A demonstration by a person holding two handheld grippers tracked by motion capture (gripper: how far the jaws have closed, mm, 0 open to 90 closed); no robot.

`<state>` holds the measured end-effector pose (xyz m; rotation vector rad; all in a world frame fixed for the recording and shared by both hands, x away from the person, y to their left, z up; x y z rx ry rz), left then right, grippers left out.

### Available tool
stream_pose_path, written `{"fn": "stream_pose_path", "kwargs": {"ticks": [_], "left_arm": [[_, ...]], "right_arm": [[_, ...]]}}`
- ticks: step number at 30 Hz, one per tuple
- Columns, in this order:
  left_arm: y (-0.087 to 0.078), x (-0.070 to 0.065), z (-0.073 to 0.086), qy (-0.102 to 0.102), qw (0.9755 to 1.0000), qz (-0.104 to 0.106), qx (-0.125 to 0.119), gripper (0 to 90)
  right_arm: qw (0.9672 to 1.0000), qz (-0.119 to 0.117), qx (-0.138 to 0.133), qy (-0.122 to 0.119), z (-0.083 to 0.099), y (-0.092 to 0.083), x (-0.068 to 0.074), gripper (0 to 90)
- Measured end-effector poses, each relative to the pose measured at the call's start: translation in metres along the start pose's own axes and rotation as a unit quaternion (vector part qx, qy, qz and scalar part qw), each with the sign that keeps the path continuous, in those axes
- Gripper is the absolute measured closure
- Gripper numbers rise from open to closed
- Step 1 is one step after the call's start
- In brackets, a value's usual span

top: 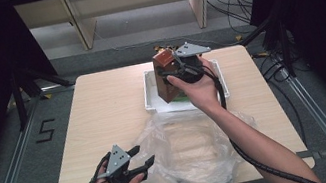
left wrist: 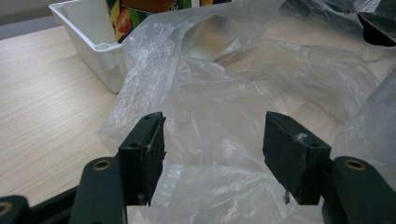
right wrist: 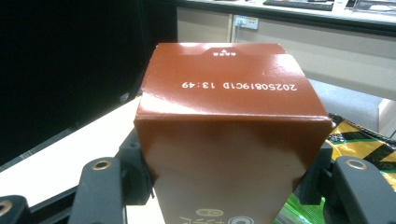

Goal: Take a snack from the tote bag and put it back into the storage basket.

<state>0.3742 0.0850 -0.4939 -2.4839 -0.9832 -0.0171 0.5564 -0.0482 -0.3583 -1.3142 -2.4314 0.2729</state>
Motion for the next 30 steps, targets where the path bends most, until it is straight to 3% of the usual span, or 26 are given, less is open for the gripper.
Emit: {"fn": "stream_pose_path", "kwargs": {"ticks": [2, 3, 5, 7, 10, 12, 16, 18, 19, 22, 23, 26, 30], "left_arm": [[0.0, 0.0, 0.0, -0.001, 1.0, 0.0, 0.0, 38.4], [0.0, 0.0, 0.0, -0.001, 1.0, 0.0, 0.0, 38.4], [0.0, 0.0, 0.0, 0.0, 1.0, 0.0, 0.0, 38.4], [0.0, 0.0, 0.0, 0.0, 1.0, 0.001, 0.0, 38.4], [0.0, 0.0, 0.0, -0.001, 1.0, 0.0, 0.0, 38.4], [0.0, 0.0, 0.001, 0.0, 1.0, 0.001, 0.001, 38.4], [0.0, 0.0, 0.001, 0.001, 1.0, 0.001, 0.003, 38.4], [0.0, -0.001, 0.001, 0.001, 1.0, 0.002, 0.003, 38.3], [0.0, -0.001, 0.001, 0.001, 1.0, 0.003, 0.003, 38.3], [0.0, -0.001, 0.001, 0.002, 1.0, 0.002, 0.002, 38.3], [0.0, -0.001, 0.0, 0.001, 1.0, 0.002, 0.0, 38.3], [0.0, -0.001, 0.001, 0.001, 1.0, 0.003, 0.0, 38.3], [-0.001, 0.0, 0.0, 0.0, 1.0, 0.003, -0.005, 38.3]], "right_arm": [[0.9998, 0.0, -0.011, -0.014, -0.003, 0.003, -0.001, 38.7], [1.0, 0.001, -0.004, 0.003, -0.001, 0.003, 0.001, 38.7], [0.9998, -0.008, -0.002, -0.016, -0.001, 0.004, 0.001, 38.7], [1.0, -0.005, -0.003, 0.005, 0.0, 0.006, 0.003, 38.6], [1.0, -0.005, 0.002, -0.004, 0.002, 0.009, 0.002, 38.6], [1.0, 0.0, 0.001, 0.005, 0.003, 0.012, 0.001, 38.7], [0.9999, 0.0, 0.003, -0.01, 0.006, 0.016, -0.002, 38.7], [1.0, -0.002, 0.001, -0.009, 0.007, 0.018, -0.003, 38.7], [0.9999, 0.004, 0.007, 0.007, 0.009, 0.018, -0.002, 38.7], [1.0, -0.003, 0.003, -0.005, 0.009, 0.021, -0.004, 38.7], [0.9999, 0.006, 0.009, 0.009, 0.01, 0.022, -0.004, 38.7], [1.0, 0.004, 0.002, 0.0, 0.01, 0.026, -0.005, 38.7], [0.9999, 0.001, 0.012, -0.001, 0.013, 0.028, -0.005, 38.6]]}}
Point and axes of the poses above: each handheld gripper's, and its own axes: y roughly forward along the jaws, z roughly out of its underside, x roughly to its left, the point moved 10 cm from there along y, roughly forward along the jaws, and after that the axes turned 14 degrees about y, right-handed, at the moved point
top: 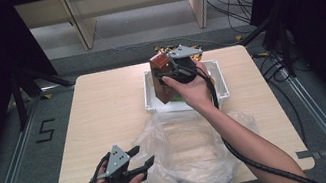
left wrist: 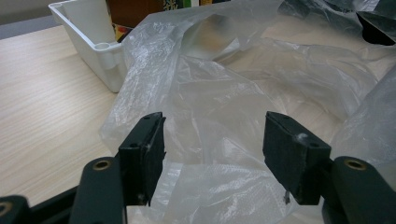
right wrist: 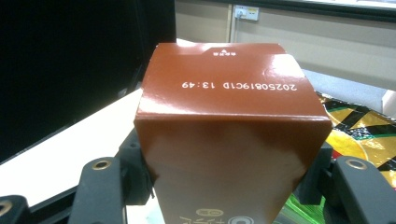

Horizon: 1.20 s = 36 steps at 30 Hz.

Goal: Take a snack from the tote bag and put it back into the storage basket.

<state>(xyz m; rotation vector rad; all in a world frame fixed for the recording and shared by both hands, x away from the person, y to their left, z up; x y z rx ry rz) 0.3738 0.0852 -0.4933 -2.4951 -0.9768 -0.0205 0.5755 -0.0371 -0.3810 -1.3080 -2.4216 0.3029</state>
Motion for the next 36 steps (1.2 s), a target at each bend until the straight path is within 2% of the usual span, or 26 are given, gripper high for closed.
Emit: {"fn": "stream_pose_path", "kwargs": {"ticks": [3, 4, 7, 8, 9, 10, 12, 16, 17, 19, 20, 21, 25, 26, 27, 29, 30, 31, 32, 34, 36], "left_arm": [[0.0, 0.0, 0.001, -0.002, 1.0, -0.002, 0.003, 38.3], [0.0, 0.0, 0.001, -0.003, 1.0, 0.001, 0.001, 38.3], [0.0, -0.001, 0.0, -0.002, 1.0, 0.0, 0.0, 38.3], [0.0, -0.001, 0.0, 0.0, 1.0, 0.001, -0.001, 38.3], [0.0, 0.0, 0.0, -0.001, 1.0, -0.001, 0.002, 38.3], [0.0, 0.0, 0.0, -0.001, 1.0, 0.001, 0.0, 38.3], [0.0, 0.0, 0.001, -0.001, 1.0, 0.0, 0.002, 38.3], [-0.001, 0.0, 0.001, 0.0, 1.0, -0.003, 0.004, 38.3], [-0.001, 0.0, 0.001, 0.0, 1.0, -0.003, 0.006, 38.3], [-0.001, 0.0, 0.001, 0.001, 1.0, -0.003, 0.006, 38.3], [-0.001, 0.0, 0.001, 0.0, 1.0, -0.003, 0.005, 38.3], [-0.001, 0.0, 0.001, 0.0, 1.0, -0.002, 0.004, 38.3], [-0.001, 0.0, 0.0, 0.0, 1.0, -0.001, 0.001, 38.3], [-0.001, 0.0, 0.001, -0.001, 1.0, -0.002, 0.002, 38.3], [-0.001, 0.0, 0.001, 0.0, 1.0, -0.001, 0.002, 38.3], [-0.001, 0.0, 0.0, 0.0, 1.0, -0.001, 0.002, 38.2], [-0.001, 0.0, 0.0, 0.0, 1.0, -0.002, 0.001, 38.2], [-0.002, 0.0, 0.0, 0.0, 1.0, -0.002, 0.001, 38.2], [-0.002, 0.0, 0.0, -0.003, 1.0, -0.002, 0.001, 38.3], [-0.001, 0.001, 0.001, 0.002, 1.0, -0.002, 0.001, 38.2], [-0.001, 0.0, 0.001, 0.0, 1.0, -0.001, 0.003, 38.2]], "right_arm": [[1.0, 0.005, -0.004, 0.004, 0.0, 0.004, 0.0, 38.6], [1.0, 0.005, -0.006, -0.006, 0.0, 0.006, -0.001, 38.7], [0.9999, 0.009, 0.001, 0.007, 0.004, 0.008, 0.0, 38.6], [1.0, 0.003, 0.002, 0.007, 0.005, 0.009, 0.001, 38.6], [1.0, 0.002, 0.001, -0.006, 0.005, 0.01, 0.0, 38.6], [1.0, 0.001, -0.003, -0.006, 0.005, 0.011, 0.0, 38.6], [0.9999, 0.007, 0.003, 0.011, 0.007, 0.013, 0.0, 38.6], [1.0, 0.005, 0.001, 0.003, 0.007, 0.016, -0.001, 38.6], [0.9999, 0.004, -0.001, -0.015, 0.006, 0.017, -0.003, 38.6], [1.0, -0.001, 0.008, 0.001, 0.009, 0.017, -0.001, 38.6], [1.0, 0.0, 0.006, -0.003, 0.009, 0.018, -0.002, 38.6], [1.0, 0.004, 0.002, 0.008, 0.009, 0.019, -0.001, 38.6], [1.0, 0.004, 0.002, -0.002, 0.01, 0.022, -0.002, 38.6], [0.9999, 0.005, 0.009, 0.013, 0.013, 0.022, 0.0, 38.6], [0.9999, 0.001, 0.004, 0.011, 0.012, 0.023, 0.0, 38.6], [0.9999, 0.006, 0.0, 0.008, 0.012, 0.024, -0.001, 38.6], [0.9998, 0.007, 0.008, 0.016, 0.013, 0.023, 0.0, 38.6], [1.0, 0.007, 0.003, 0.001, 0.012, 0.024, -0.002, 38.6], [0.9999, 0.007, 0.007, 0.008, 0.014, 0.024, 0.0, 38.6], [0.9999, 0.008, 0.004, 0.008, 0.014, 0.025, 0.0, 38.6], [0.9999, -0.005, 0.008, -0.006, 0.016, 0.026, 0.0, 38.6]]}}
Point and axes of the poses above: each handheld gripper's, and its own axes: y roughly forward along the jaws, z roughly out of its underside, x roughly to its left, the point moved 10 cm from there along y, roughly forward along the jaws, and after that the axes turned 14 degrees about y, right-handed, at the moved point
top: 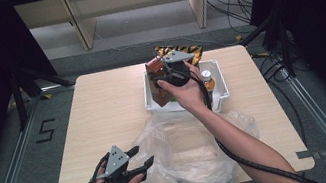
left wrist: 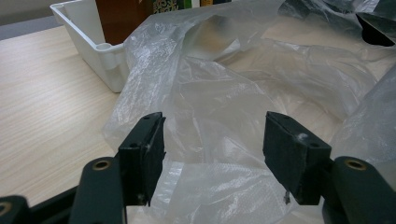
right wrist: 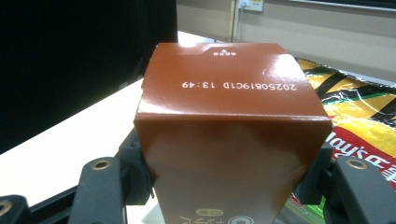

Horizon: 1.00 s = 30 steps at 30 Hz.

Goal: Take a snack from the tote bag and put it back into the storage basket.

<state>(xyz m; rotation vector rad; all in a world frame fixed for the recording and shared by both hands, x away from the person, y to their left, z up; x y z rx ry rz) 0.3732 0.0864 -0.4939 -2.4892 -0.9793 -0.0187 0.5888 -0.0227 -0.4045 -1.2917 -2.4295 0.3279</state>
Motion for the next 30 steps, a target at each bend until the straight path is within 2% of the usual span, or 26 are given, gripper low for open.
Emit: {"fn": "stream_pose_path", "kwargs": {"ticks": [2, 3, 4, 5, 8, 12, 13, 16, 17, 19, 21, 22, 24, 25, 26, 27, 30], "left_arm": [[0.0, 0.0, 0.0, -0.001, 1.0, 0.001, -0.002, 38.3], [0.0, -0.001, -0.001, -0.001, 1.0, 0.001, -0.002, 38.3], [0.0, -0.001, 0.0, -0.001, 1.0, 0.001, -0.002, 38.3], [0.0, 0.0, 0.0, 0.0, 1.0, 0.0, -0.001, 38.4], [0.0, 0.0, 0.0, 0.001, 1.0, 0.0, -0.001, 38.3], [-0.001, 0.0, 0.001, 0.001, 1.0, 0.001, 0.005, 38.2], [0.0, 0.001, 0.0, 0.009, 1.0, 0.002, 0.001, 38.2], [0.0, -0.001, 0.0, -0.003, 1.0, 0.002, -0.003, 38.2], [0.0, 0.001, 0.0, 0.011, 0.9999, 0.002, -0.002, 38.2], [0.0, 0.0, 0.001, -0.001, 1.0, -0.001, 0.0, 38.2], [0.001, -0.001, 0.001, -0.003, 1.0, 0.003, -0.002, 38.2], [0.001, -0.001, 0.001, -0.004, 1.0, 0.003, -0.002, 38.1], [0.0, 0.0, 0.001, -0.002, 1.0, 0.0, 0.0, 38.1], [0.0, 0.0, 0.0, 0.0, 1.0, 0.001, 0.0, 38.1], [0.0, 0.0, 0.001, 0.0, 1.0, -0.001, 0.001, 38.2], [0.0, 0.0, 0.001, -0.001, 1.0, -0.001, 0.001, 38.2], [0.0, 0.0, 0.001, -0.002, 1.0, -0.001, 0.001, 38.1]], "right_arm": [[0.9999, 0.011, 0.0, 0.008, 0.001, 0.001, -0.002, 38.6], [0.9998, 0.008, 0.003, 0.018, 0.003, 0.002, 0.0, 38.6], [0.9999, 0.009, 0.005, 0.008, 0.004, 0.002, -0.001, 38.6], [0.9999, 0.004, 0.008, 0.011, 0.006, 0.002, 0.001, 38.6], [0.9998, 0.012, 0.007, 0.016, 0.008, 0.005, 0.0, 38.6], [0.9997, 0.011, 0.006, 0.019, 0.011, 0.008, 0.0, 38.5], [0.9997, 0.013, 0.012, 0.018, 0.012, 0.008, -0.001, 38.5], [0.9997, 0.012, 0.009, 0.018, 0.015, 0.01, -0.001, 38.5], [0.9996, 0.01, 0.017, 0.021, 0.016, 0.01, 0.0, 38.5], [0.9997, 0.009, 0.015, 0.018, 0.018, 0.012, 0.0, 38.5], [0.9995, 0.012, 0.017, 0.024, 0.019, 0.013, -0.001, 38.5], [0.9996, 0.009, 0.02, 0.015, 0.021, 0.013, -0.002, 38.5], [0.9995, 0.013, 0.021, 0.02, 0.022, 0.014, -0.002, 38.5], [0.9997, 0.011, 0.021, 0.011, 0.023, 0.015, -0.003, 38.5], [0.9995, 0.015, 0.024, 0.013, 0.025, 0.015, -0.004, 38.5], [0.9993, 0.014, 0.024, 0.025, 0.026, 0.016, -0.002, 38.5], [0.9994, 0.016, 0.024, 0.018, 0.029, 0.018, -0.002, 38.5]]}}
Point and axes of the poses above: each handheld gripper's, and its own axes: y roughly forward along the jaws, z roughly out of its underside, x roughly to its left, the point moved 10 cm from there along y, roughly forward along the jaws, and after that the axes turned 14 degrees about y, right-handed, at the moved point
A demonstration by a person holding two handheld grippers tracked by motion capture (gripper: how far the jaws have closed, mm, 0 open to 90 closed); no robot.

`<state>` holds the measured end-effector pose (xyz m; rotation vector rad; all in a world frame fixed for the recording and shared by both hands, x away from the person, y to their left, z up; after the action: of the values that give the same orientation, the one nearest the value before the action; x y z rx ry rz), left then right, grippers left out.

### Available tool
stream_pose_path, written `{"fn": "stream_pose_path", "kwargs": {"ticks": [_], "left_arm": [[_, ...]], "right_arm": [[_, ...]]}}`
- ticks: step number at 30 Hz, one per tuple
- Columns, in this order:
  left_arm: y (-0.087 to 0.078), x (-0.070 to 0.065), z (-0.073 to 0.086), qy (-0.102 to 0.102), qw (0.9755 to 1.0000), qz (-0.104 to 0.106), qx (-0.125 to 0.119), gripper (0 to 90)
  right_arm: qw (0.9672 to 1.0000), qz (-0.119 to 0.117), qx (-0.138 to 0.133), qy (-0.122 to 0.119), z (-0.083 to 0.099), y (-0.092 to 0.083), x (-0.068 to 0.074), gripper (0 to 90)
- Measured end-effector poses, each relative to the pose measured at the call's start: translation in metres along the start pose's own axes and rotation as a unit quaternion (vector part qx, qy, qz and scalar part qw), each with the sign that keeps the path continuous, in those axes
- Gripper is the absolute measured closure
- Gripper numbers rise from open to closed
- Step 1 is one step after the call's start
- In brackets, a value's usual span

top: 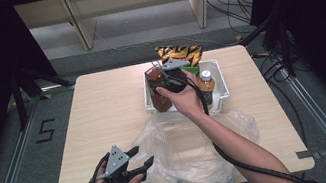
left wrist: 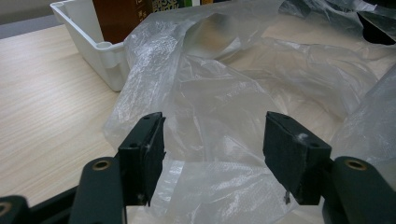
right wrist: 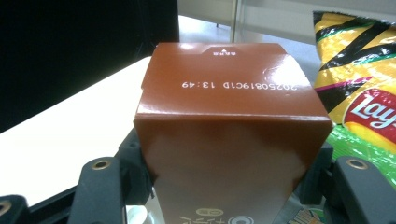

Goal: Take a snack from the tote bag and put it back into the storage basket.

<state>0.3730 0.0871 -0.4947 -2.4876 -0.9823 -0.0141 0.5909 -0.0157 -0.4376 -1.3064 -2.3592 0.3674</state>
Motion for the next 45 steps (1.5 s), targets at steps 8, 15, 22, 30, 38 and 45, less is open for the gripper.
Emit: {"fn": "stream_pose_path", "kwargs": {"ticks": [8, 15, 22, 30, 38, 45], "left_arm": [[-0.001, 0.001, -0.001, 0.0, 1.0, -0.001, -0.002, 38.1], [-0.001, 0.001, 0.0, 0.002, 1.0, -0.002, 0.0, 38.1], [-0.001, 0.001, 0.0, 0.001, 1.0, -0.002, -0.001, 38.1], [-0.001, 0.001, -0.001, 0.001, 1.0, -0.001, -0.002, 38.1], [-0.001, 0.001, 0.0, 0.001, 1.0, -0.001, 0.001, 38.0], [-0.001, 0.001, 0.0, 0.002, 1.0, -0.001, 0.0, 38.0]], "right_arm": [[0.9999, 0.001, 0.009, -0.008, 0.007, 0.004, -0.001, 38.4], [0.9999, 0.006, 0.015, -0.004, 0.011, 0.008, -0.004, 38.2], [0.9999, 0.008, 0.015, 0.001, 0.015, 0.011, -0.005, 38.1], [0.9996, 0.007, 0.027, 0.001, 0.017, 0.011, -0.004, 37.9], [0.9998, 0.011, 0.018, -0.006, 0.016, 0.013, -0.004, 36.5], [0.9994, 0.011, 0.03, -0.009, 0.018, 0.013, -0.007, 30.5]]}}
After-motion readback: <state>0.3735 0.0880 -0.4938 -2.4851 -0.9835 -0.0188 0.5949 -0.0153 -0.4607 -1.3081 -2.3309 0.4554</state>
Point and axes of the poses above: each handheld gripper's, and its own axes: y roughly forward along the jaws, z roughly out of its underside, x roughly to its left, the point moved 10 cm from there along y, roughly forward along the jaws, and after that the axes turned 14 degrees about y, right-handed, at the moved point
